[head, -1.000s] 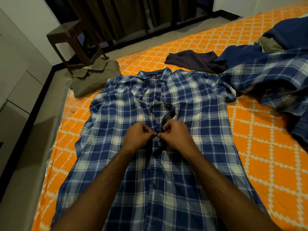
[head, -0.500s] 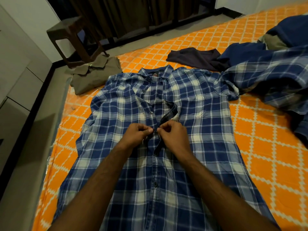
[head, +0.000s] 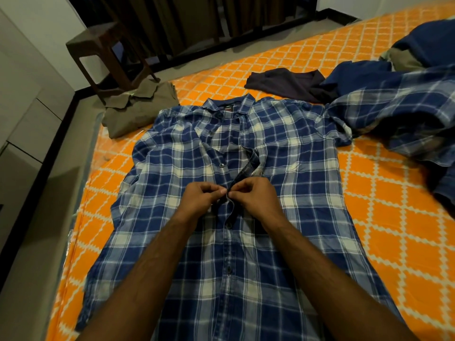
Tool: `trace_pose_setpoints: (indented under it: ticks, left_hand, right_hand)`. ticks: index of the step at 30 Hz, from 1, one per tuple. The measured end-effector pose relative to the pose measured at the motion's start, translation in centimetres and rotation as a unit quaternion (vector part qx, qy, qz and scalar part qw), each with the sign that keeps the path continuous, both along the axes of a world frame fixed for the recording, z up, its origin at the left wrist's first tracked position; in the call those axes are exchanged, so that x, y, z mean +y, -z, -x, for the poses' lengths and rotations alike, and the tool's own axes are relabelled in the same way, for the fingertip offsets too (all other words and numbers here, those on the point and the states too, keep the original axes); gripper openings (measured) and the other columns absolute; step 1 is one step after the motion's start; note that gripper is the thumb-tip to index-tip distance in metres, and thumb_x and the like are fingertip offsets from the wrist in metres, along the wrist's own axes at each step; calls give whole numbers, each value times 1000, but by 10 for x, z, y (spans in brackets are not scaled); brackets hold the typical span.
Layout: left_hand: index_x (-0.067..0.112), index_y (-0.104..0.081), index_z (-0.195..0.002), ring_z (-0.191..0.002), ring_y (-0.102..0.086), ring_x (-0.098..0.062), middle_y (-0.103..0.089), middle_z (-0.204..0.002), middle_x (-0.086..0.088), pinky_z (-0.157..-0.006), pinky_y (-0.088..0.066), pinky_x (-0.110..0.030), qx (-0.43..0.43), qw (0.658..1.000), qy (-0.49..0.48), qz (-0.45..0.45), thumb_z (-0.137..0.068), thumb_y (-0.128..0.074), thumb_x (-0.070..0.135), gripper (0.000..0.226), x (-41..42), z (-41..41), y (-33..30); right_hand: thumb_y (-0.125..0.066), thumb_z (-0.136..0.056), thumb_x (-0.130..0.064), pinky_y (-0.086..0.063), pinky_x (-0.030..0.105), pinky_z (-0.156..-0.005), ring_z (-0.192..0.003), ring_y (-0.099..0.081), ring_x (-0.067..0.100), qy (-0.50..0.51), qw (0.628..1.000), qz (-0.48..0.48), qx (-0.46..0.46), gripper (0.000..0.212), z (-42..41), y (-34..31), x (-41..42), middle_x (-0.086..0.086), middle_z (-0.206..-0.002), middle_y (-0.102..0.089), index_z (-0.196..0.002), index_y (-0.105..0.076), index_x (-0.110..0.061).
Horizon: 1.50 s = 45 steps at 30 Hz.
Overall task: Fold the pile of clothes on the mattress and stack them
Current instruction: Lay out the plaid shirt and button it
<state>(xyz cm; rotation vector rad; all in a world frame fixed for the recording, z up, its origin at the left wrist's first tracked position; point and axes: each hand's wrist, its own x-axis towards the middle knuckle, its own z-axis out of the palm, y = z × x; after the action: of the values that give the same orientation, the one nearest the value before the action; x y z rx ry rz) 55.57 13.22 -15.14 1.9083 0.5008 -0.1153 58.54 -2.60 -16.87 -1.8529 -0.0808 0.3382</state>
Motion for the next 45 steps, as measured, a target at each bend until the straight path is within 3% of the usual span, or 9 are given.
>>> trace_pose_setpoints:
  ticks: [6, 9, 19, 24, 29, 33, 38, 41, 45]
  left_hand:
    - [10, -78, -93, -67, -67, 2, -75, -75, 6, -65, -48, -15, -19, 1000, -11, 21, -90, -73, 23, 14, -1, 4, 3]
    - [9, -78, -95, -84, -73, -7, -78, -88, -1, -77, -53, -21, -33, 999, 6, 23, -85, -78, 22, 17, 0, 4, 6]
    - [16, -74, -94, -89, -70, -10, -75, -89, 3, -85, -55, -32, -69, 993, -18, -91, -92, -71, 21, 6, -7, 4, 23]
    - [19, -66, -98, -81, -66, -8, -70, -86, 4, -72, -54, -25, -91, 982, -18, -162, -92, -71, 23, 9, -17, 9, 19]
    - [17, -61, -101, -82, -68, -17, -68, -90, 1, -64, -52, -27, -107, 980, -37, -161, -99, -60, 21, 4, 2, -8, 7]
    - [15, -62, -103, -84, -63, -6, -64, -94, 5, -69, -48, -17, -156, 954, 8, -255, -99, -59, 19, 6, 12, -51, -6]
    - [15, -61, -91, -76, -61, -7, -65, -84, 3, -67, -52, -26, -149, 940, 33, -305, -96, -64, 28, 14, 7, -75, 18]
    - [16, -61, -88, -72, -60, -5, -64, -79, 5, -63, -48, -21, -180, 932, 11, -314, -90, -72, 32, 19, 6, -76, 32]
    - [18, -66, -91, -72, -61, 2, -66, -79, 7, -59, -46, -9, -165, 951, 13, -262, -81, -82, 27, 20, 9, -77, 31]
  right_hand:
    - [-81, -82, -31, -62, 34, -71, -73, -69, 3, 57, 996, 35, -59, 9, 9, 8, 10, -12, -79, -73, -84, -73, -26]
    - [-79, -84, -33, -62, 37, -70, -75, -69, 3, 66, 994, 44, -77, 9, 11, 10, 12, -12, -80, -72, -86, -71, -29]
    - [-78, -85, -28, -60, 37, -73, -76, -66, 0, 40, 995, 61, -65, 11, 10, 5, 9, -15, -78, -69, -87, -68, -29]
    - [-75, -86, -21, -60, 36, -74, -78, -67, 3, 18, 997, 63, -43, 11, 9, 2, 7, -12, -80, -70, -88, -67, -29]
    - [-52, -103, -16, -59, 33, -65, -67, -69, 11, -18, 999, -17, 28, 12, -17, -23, -11, 3, -80, -74, -103, -63, -14]
    - [-62, -97, -42, -56, 37, -68, -75, -66, 14, 18, 986, 120, -110, 24, -57, -40, -13, -2, -83, -65, -98, -59, -18]
    - [-65, -83, -66, -54, 43, -80, -96, -64, 30, -59, 950, 296, -73, 65, -79, -26, 9, 6, -108, -63, -117, -48, -14]
    - [-67, -86, -41, -51, 38, -76, -95, -65, 29, -39, 949, 300, -84, 40, -85, -12, 7, 6, -107, -66, -112, -50, -16]
    - [-61, -90, -34, -52, 39, -73, -82, -64, 20, 5, 971, 222, -92, 19, -81, 2, -1, -7, -87, -64, -103, -50, -27]
